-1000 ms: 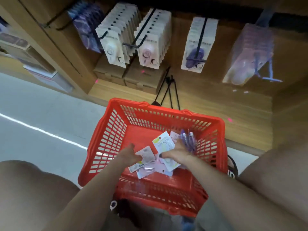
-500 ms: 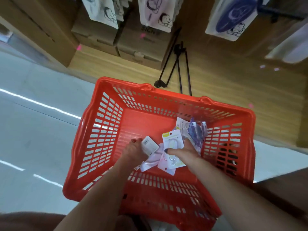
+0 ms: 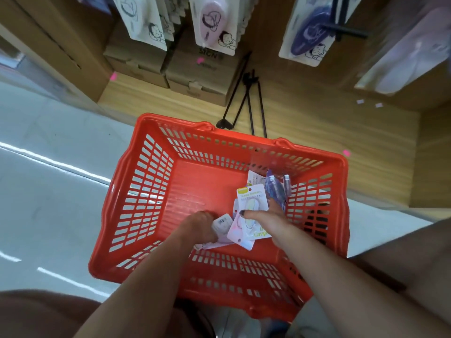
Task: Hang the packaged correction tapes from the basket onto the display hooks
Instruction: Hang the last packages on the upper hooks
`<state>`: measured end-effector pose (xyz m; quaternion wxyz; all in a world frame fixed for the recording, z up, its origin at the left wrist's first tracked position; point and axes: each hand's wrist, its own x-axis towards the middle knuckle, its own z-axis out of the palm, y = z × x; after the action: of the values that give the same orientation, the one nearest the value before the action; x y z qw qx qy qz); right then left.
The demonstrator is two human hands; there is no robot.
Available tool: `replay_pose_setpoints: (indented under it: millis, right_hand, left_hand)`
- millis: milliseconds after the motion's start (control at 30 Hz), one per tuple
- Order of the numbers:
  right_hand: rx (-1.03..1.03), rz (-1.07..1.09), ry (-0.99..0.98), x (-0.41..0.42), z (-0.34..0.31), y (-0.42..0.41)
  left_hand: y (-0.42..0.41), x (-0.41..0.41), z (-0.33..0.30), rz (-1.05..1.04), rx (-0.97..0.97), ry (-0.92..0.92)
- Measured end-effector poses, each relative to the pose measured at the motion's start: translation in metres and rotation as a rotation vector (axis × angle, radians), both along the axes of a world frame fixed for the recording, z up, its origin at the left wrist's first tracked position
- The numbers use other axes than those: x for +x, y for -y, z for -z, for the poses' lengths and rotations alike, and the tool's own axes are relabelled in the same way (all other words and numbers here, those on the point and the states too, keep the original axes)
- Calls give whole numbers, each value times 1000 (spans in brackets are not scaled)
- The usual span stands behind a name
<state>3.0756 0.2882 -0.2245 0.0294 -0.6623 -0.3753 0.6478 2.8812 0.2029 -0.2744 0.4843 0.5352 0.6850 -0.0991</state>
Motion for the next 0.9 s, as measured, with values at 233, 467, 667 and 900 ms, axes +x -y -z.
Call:
replay_pose_setpoints:
  millis: [233, 467, 667, 900]
  right_hand:
    - [4, 4, -64, 10, -33, -11]
    - [-26, 20, -313, 6, -107, -28]
    - [-90, -39, -565, 19, -183, -49]
    - [-123, -294, -719, 44, -256, -67]
  left_hand:
    - [1, -13, -37, 179, 16, -29]
    - [-9, -53, -151, 423, 204, -239]
    - [-15, -55, -263, 603, 722, -295]
    - [-39, -31, -344, 922, 1360, -313]
